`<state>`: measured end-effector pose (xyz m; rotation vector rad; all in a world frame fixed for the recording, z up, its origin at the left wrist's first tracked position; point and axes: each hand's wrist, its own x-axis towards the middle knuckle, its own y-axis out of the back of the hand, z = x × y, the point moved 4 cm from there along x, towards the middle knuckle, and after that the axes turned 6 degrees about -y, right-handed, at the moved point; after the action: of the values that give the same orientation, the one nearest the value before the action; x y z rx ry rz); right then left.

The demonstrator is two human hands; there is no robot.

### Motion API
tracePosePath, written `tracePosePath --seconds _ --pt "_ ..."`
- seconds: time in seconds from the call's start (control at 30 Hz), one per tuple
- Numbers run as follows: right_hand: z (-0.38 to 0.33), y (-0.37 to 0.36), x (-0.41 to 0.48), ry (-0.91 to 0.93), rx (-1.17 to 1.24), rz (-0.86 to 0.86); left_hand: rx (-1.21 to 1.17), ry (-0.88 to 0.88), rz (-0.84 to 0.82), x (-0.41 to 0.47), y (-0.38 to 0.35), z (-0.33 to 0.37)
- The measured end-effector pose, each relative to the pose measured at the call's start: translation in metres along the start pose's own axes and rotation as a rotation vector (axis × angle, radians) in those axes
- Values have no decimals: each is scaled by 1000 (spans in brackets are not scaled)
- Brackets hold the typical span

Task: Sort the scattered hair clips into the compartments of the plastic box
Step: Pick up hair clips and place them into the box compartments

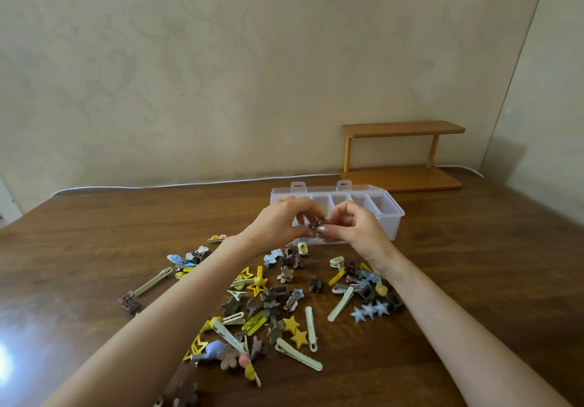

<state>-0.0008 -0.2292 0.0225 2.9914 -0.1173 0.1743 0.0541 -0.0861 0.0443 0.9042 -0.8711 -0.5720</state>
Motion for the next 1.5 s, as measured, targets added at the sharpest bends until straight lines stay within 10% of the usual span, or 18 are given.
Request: tracePosePath --seconds 0.33,1.03,1.5 --pt "3 -10 -2 143 -505 12 88 263 342 11 20 -24" --pt "10 -39 -4 295 -1007 -99 29 218 224 -24 26 -16" --pt "4 -5 4 58 -256 -96 59 243 55 -37 15 -12"
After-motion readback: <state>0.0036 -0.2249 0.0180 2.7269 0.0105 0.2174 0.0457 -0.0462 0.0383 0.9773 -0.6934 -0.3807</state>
